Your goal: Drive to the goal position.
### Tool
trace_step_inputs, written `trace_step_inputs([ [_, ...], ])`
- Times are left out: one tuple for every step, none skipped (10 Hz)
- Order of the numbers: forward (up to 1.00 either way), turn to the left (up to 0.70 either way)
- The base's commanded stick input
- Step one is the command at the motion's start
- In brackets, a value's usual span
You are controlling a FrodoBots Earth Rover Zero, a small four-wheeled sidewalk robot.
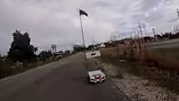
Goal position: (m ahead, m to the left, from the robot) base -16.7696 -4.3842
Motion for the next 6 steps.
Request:
trace_step_inputs([
  [0.00, 0.00],
  [0.00, 0.00],
  [0.00, 0.00],
  [0.00, 0.00],
  [0.00, 0.20],
  [0.00, 0.47],
])
